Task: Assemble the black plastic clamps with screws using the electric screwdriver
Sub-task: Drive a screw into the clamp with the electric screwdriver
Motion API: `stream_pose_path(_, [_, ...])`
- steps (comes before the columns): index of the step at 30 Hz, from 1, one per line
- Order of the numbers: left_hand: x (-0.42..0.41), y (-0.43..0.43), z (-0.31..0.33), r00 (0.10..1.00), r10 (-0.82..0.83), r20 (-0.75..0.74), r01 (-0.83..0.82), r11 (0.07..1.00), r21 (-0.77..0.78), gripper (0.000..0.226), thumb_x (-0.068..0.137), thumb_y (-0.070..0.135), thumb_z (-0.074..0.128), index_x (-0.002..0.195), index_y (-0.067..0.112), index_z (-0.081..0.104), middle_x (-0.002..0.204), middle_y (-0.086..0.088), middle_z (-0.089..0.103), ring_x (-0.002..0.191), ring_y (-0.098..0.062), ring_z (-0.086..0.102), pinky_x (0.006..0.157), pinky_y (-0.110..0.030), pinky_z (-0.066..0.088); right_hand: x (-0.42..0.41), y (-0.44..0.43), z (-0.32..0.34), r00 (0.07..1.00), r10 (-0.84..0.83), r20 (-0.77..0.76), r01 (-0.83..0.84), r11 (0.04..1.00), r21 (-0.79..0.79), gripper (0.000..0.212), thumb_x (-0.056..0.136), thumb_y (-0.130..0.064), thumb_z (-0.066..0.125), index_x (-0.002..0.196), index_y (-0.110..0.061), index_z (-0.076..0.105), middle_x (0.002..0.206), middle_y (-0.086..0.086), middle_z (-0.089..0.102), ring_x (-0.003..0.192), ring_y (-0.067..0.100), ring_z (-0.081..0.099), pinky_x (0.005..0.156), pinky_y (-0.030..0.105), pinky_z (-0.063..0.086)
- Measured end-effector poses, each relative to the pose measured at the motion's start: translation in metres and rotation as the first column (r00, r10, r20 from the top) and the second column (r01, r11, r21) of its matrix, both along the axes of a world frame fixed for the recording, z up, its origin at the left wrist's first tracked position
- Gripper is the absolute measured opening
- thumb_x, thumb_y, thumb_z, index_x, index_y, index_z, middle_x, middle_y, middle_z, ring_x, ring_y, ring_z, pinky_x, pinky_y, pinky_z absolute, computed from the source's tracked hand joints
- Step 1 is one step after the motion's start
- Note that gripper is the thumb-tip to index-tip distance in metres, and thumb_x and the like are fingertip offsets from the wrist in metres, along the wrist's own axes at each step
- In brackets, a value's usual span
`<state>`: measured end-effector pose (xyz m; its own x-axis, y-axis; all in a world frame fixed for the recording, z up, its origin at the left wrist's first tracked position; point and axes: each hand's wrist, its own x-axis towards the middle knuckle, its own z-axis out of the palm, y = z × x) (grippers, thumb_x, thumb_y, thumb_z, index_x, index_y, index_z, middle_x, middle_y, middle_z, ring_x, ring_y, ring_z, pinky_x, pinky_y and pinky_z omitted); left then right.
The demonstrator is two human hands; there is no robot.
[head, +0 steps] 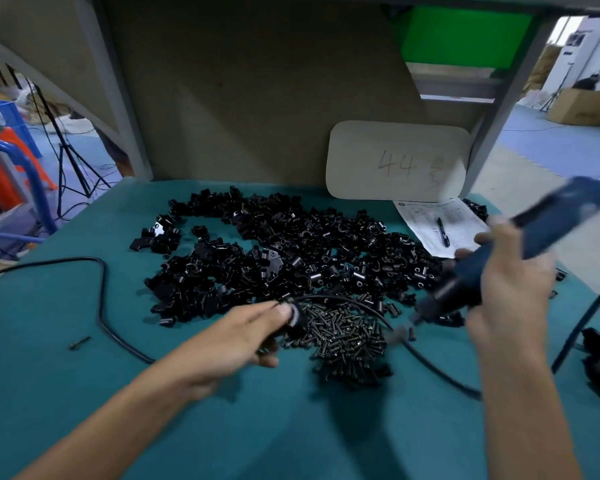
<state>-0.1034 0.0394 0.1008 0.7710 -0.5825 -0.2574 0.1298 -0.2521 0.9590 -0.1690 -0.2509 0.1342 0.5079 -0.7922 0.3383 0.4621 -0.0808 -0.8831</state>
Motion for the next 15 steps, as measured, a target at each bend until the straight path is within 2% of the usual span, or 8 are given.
stream_pose_path(2, [0.008, 0.008, 0.002, 0.987, 0.080, -0.137, -0.092, 0.992, -0.084, 0.028, 0.101, 0.030, 0.054, 0.109, 0.018, 0.077, 0.110, -0.015, 0.068, 0.084, -0.017, 0.064, 0.076, -0.028, 0.059, -0.007, -0.010, -0.008, 0.924, 0.096, -0.369, -0.113, 0.993, -0.027, 0.027, 0.086, -0.027, 0.078, 0.100, -0.026, 0.055, 0.095, 0.004, 0.062, 0.069, 0.029, 0.064, 0.052, 0.035, 0.059])
stream_pose_path(4, [0.015, 0.011, 0.003, 0.954, 0.137, -0.266, -0.185, 0.969, -0.162, 0.029, 0.104, 0.022, 0.051, 0.124, 0.013, 0.069, 0.103, -0.017, 0.073, 0.080, -0.021, 0.067, 0.071, -0.031, 0.059, -0.015, -0.024, -0.037, 0.680, -0.013, -0.733, -0.266, 0.927, -0.263, 0.026, 0.087, -0.028, 0.079, 0.101, -0.027, 0.057, 0.096, 0.006, 0.066, 0.076, 0.030, 0.067, 0.061, 0.047, 0.062])
stream_pose_path(6, [0.017, 0.012, 0.001, 0.927, 0.172, -0.333, -0.246, 0.950, -0.193, 0.034, 0.107, 0.023, 0.046, 0.136, 0.009, 0.058, 0.095, -0.017, 0.073, 0.073, -0.020, 0.064, 0.067, -0.033, 0.057, -0.024, -0.029, -0.065, 0.418, -0.200, -0.886, -0.437, 0.811, -0.388, 0.031, 0.086, -0.036, 0.079, 0.107, -0.026, 0.058, 0.094, 0.002, 0.066, 0.080, 0.023, 0.065, 0.073, 0.044, 0.057])
stream_pose_path(8, [0.017, 0.013, 0.000, 0.928, 0.158, -0.338, -0.232, 0.954, -0.189, 0.044, 0.105, 0.033, 0.042, 0.136, 0.004, 0.056, 0.088, -0.013, 0.071, 0.066, -0.016, 0.058, 0.062, -0.032, 0.054, -0.026, -0.034, -0.087, 0.249, -0.294, -0.923, -0.531, 0.755, -0.384, 0.043, 0.088, -0.041, 0.077, 0.120, -0.021, 0.054, 0.096, 0.000, 0.057, 0.081, 0.020, 0.059, 0.072, 0.038, 0.048])
stream_pose_path(10, [0.015, 0.012, -0.001, 0.946, 0.114, -0.304, -0.174, 0.969, -0.178, 0.057, 0.099, 0.047, 0.046, 0.134, 0.003, 0.056, 0.085, -0.010, 0.066, 0.064, -0.014, 0.053, 0.059, -0.030, 0.050, -0.024, -0.037, -0.098, 0.156, -0.337, -0.929, -0.550, 0.751, -0.365, 0.053, 0.091, -0.044, 0.073, 0.130, -0.019, 0.047, 0.103, 0.001, 0.050, 0.089, 0.024, 0.055, 0.075, 0.037, 0.042])
stream_pose_path(12, [0.012, 0.007, -0.002, 0.972, 0.111, -0.206, -0.137, 0.984, -0.116, 0.071, 0.087, 0.056, 0.064, 0.137, 0.007, 0.052, 0.083, -0.005, 0.061, 0.063, -0.010, 0.050, 0.057, -0.026, 0.047, -0.020, -0.036, -0.107, 0.090, -0.489, -0.868, -0.613, 0.660, -0.436, 0.070, 0.091, -0.052, 0.068, 0.143, -0.019, 0.036, 0.128, 0.008, 0.050, 0.111, 0.030, 0.052, 0.090, 0.038, 0.041])
stream_pose_path(14, [0.012, 0.002, -0.004, 0.995, 0.077, -0.064, -0.079, 0.996, -0.033, 0.070, 0.082, 0.050, 0.077, 0.137, 0.015, 0.051, 0.074, 0.002, 0.058, 0.059, -0.005, 0.048, 0.054, -0.025, 0.042, -0.014, -0.029, -0.105, 0.114, -0.643, -0.757, -0.655, 0.524, -0.544, 0.092, 0.089, -0.062, 0.067, 0.157, -0.022, 0.019, 0.148, 0.012, 0.038, 0.130, 0.034, 0.041, 0.107, 0.040, 0.035])
stream_pose_path(15, [0.012, 0.000, -0.005, 0.998, 0.050, 0.025, -0.050, 0.999, 0.003, 0.051, 0.085, 0.049, 0.076, 0.126, 0.026, 0.057, 0.071, 0.003, 0.057, 0.057, -0.005, 0.048, 0.053, -0.025, 0.040, -0.008, -0.023, -0.103, 0.185, -0.642, -0.744, -0.641, 0.494, -0.587, 0.094, 0.088, -0.063, 0.067, 0.158, -0.026, 0.018, 0.150, 0.011, 0.035, 0.132, 0.034, 0.038, 0.110, 0.041, 0.033])
